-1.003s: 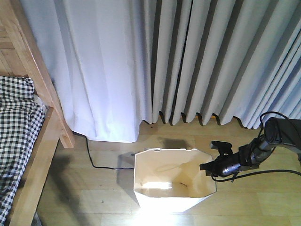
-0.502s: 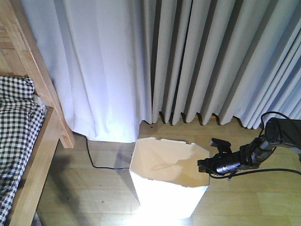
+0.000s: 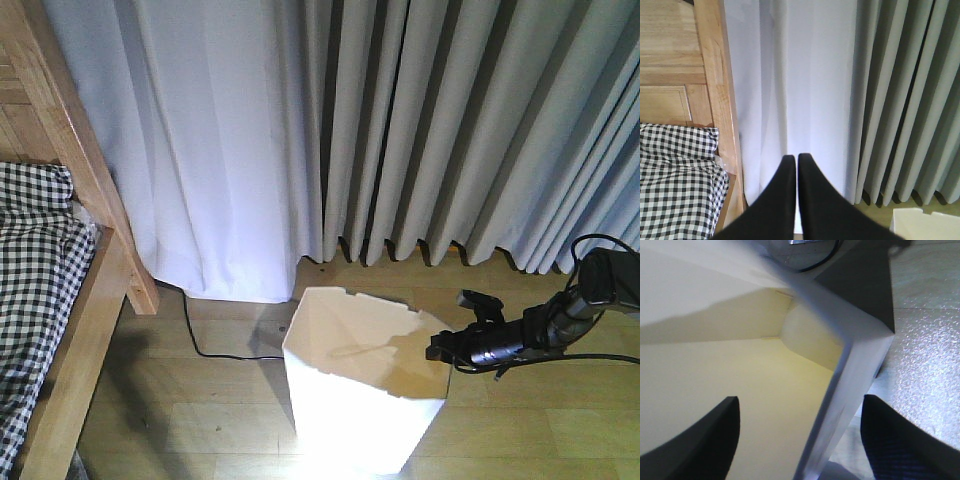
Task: Move trash bin to bedside with robot
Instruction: 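Open the right gripper and lift it away from the bin rim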
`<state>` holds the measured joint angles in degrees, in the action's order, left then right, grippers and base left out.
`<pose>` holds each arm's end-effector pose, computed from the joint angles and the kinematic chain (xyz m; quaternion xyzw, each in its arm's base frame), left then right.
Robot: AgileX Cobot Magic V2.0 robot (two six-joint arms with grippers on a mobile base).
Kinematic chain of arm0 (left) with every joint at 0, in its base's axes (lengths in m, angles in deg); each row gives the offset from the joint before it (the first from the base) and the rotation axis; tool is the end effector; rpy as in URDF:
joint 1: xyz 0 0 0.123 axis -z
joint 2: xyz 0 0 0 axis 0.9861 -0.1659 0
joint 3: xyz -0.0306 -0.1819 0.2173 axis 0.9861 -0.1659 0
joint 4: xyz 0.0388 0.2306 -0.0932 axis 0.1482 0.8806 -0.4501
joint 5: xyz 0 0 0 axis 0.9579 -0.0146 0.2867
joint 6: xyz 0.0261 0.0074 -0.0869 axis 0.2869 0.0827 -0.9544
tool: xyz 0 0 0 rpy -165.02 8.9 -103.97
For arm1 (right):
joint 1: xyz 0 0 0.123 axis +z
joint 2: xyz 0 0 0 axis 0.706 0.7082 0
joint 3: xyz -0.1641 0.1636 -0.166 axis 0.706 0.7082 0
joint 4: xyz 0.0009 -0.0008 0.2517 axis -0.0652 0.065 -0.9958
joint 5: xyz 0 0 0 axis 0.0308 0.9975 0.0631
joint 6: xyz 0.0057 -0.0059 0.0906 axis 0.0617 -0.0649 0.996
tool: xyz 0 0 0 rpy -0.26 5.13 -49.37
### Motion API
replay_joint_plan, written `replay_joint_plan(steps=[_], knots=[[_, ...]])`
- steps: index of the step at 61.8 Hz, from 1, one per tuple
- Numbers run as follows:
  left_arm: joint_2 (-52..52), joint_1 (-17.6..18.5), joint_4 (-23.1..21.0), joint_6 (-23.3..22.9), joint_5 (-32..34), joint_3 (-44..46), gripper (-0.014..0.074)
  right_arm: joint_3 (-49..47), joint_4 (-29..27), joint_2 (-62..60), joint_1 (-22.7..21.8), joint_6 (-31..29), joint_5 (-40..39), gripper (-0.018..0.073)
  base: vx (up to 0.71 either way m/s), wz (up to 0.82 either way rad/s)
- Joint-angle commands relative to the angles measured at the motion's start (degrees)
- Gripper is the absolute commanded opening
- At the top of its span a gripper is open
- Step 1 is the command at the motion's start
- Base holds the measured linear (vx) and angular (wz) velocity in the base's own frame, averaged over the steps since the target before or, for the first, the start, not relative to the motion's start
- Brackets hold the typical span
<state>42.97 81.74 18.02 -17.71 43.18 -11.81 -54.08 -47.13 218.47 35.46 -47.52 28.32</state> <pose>0.0550 -0.0015 0.1825 -0.0131 0.7625 -0.0276 0.6462 0.3680 -0.0176 -0.2128 0.0171 0.9661 0.2290 0.1184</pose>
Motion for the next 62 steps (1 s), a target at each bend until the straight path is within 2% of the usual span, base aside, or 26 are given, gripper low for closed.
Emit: replay_joint_plan(steps=[1,5,17,34,43,50,62], knots=[[0.6,0.3,-0.2,-0.5,3.8,-1.7,-0.0006,-0.5,-2.4,-4.0,0.0,-3.9,4.1,0.0494,0.00,0.00],[0.6,0.3,-0.2,-0.5,3.8,-1.7,-0.0006,-0.5,-3.4,-4.2,0.4,-5.6,5.1,0.0494,0.00,0.00],[0.6,0.3,-0.2,-0.5,3.8,-1.7,-0.0006,0.7,-3.8,-6.8,-1.5,-4.5,2.9,0.0492,0.00,0.00],[0.6,0.3,-0.2,-0.5,3.8,-1.7,-0.0006,12.1,-1.9,-15.1,-6.6,-8.2,-4.2,0.0419,0.00,0.00],[0.6,0.3,-0.2,-0.5,3.8,-1.7,-0.0006,20.3,-2.2,-23.8,-8.5,-12.1,-5.4,0.0412,0.00,0.00],[0.6,0.3,-0.2,-0.5,3.8,-1.7,-0.0006,26.3,-1.9,-31.8,-9.2,-12.5,-9.5,0.0412,0.00,0.00],[0.6,0.3,-0.2,-0.5,3.8,-1.7,-0.0006,34.4,1.9,-48.7,-9.1,-12.5,-16.2,0.0412,0.00,0.00]])
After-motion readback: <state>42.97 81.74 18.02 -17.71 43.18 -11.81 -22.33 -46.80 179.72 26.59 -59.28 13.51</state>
